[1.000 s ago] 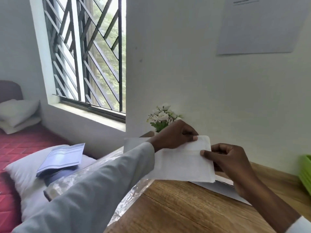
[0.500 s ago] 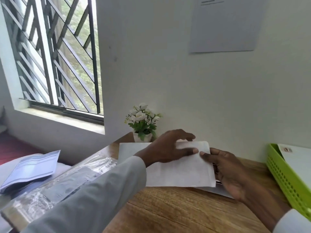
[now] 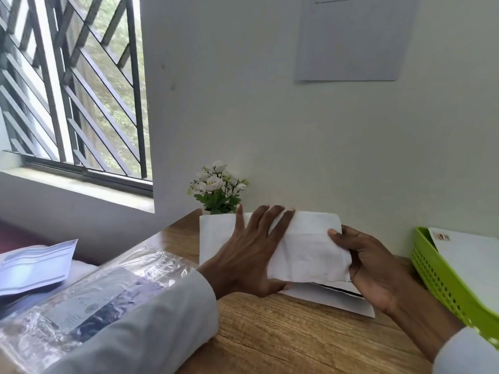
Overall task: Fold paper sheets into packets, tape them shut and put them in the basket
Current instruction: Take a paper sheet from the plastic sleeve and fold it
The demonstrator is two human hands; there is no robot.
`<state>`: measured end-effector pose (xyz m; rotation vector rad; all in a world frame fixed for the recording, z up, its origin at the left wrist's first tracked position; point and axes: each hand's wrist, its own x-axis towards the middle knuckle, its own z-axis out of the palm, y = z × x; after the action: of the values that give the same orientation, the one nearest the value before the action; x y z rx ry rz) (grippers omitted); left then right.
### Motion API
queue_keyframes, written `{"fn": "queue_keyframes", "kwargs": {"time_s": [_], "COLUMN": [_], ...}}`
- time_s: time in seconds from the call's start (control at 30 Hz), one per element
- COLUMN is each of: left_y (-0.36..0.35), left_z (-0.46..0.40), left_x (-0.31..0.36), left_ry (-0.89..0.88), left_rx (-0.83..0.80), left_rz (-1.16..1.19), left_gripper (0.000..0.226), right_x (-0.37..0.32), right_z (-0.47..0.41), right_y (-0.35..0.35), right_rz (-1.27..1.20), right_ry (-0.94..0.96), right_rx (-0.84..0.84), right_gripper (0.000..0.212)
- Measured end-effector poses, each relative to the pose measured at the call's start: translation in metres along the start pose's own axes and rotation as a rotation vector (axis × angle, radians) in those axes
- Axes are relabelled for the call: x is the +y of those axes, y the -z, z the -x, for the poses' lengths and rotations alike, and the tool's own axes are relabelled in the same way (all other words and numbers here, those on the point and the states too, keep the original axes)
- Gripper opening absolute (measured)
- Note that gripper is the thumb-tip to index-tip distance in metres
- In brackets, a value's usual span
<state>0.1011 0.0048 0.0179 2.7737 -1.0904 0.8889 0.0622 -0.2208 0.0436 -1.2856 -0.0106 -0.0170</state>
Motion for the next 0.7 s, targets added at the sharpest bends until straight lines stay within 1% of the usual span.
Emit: {"fn": "queue_keyframes", "kwargs": {"time_s": [0.07,0.13,0.23,0.3,0.4,0.5,0.57,0.7], "left_y": [0.001,0.001,0.001,0.001,0.001,-0.003,-0.007,-0.011], "left_z": [0.000,-0.001,-0.001,-0.001,0.000,0.003,0.004,0.006], "left_x": [-0.001,-0.001,0.002,0.004,0.004,-0.001,-0.005,-0.015], "left_ry": [-0.030,-0.065,-0.114,-0.150,-0.186,-0.191,-0.185,-0.160], "left_rx": [0.019,0.032,0.033,0.026,0.016,0.019,0.028,0.036], "left_rz": [-0.024,-0.053,-0.034,-0.021,-0.015,0.011,0.026,0.070], "left_gripper": [0.121,0.118,0.116,0.115,0.113,0.112,0.110,0.105], "right_x": [-0.002,-0.003,-0.003,-0.003,0.000,0.008,0.012,0.009], "right_z": [0.002,0.008,0.017,0.020,0.021,0.016,0.012,0.005], "right_y": [0.002,0.001,-0.002,-0.004,-0.006,-0.004,-0.001,0.004], "right_rz": [0.018,0.020,0.034,0.070,0.040,0.020,0.017,0.056], "right_ry": [-0.011,-0.044,-0.108,-0.141,-0.229,-0.281,-0.247,-0.114], "right_rx": [-0.045,-0.123,-0.232,-0.244,-0.280,-0.317,-0.305,-0.299], "right_gripper": [0.032,0.036,0.038,0.041,0.047,0.043,0.041,0.037]}}
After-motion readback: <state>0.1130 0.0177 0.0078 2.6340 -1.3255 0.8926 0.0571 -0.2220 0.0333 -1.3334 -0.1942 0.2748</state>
